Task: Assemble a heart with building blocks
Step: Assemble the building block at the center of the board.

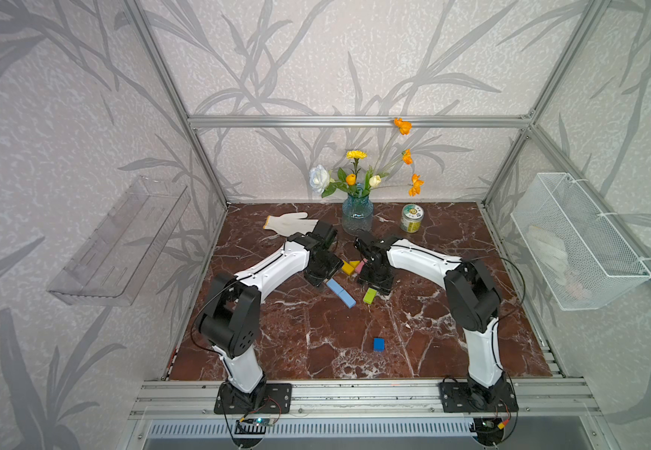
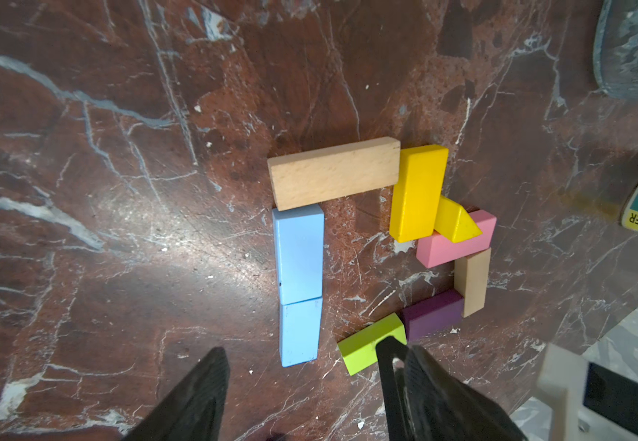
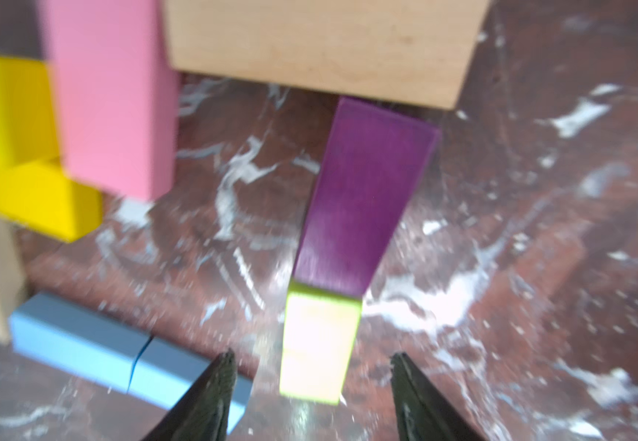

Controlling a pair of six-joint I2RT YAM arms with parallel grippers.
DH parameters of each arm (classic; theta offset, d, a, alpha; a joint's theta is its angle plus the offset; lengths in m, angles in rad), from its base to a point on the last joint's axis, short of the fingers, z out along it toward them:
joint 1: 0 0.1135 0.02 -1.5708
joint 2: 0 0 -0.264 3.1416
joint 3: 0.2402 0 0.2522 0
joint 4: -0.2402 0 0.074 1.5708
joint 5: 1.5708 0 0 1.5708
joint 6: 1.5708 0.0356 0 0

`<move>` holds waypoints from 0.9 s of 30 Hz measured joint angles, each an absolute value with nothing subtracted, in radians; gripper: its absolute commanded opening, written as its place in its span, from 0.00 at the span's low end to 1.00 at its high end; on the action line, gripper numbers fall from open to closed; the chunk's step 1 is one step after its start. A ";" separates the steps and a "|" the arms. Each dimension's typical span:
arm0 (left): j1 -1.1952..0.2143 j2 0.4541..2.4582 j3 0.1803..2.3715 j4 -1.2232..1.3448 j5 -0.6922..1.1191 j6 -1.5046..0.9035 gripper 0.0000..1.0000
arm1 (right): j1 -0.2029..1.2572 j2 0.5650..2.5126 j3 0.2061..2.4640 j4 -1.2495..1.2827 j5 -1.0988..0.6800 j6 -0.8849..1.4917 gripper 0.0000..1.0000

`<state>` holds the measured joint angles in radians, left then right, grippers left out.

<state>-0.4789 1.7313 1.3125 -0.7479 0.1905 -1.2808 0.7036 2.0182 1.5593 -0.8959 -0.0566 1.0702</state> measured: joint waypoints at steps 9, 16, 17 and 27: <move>-0.465 1.653 1.286 -0.750 0.157 -1.240 0.74 | 0.834 1.645 1.283 -0.866 -0.002 0.858 0.57; -0.464 1.611 1.229 -0.748 0.150 -1.229 0.74 | 0.910 1.481 1.105 -0.868 0.013 0.702 0.57; -0.464 1.610 1.225 -0.747 0.150 -1.229 0.74 | 0.912 1.478 1.095 -0.868 0.014 0.694 0.57; -0.463 1.577 1.186 -0.744 0.150 -1.229 0.74 | 1.039 1.550 1.064 -0.829 -0.009 0.754 0.56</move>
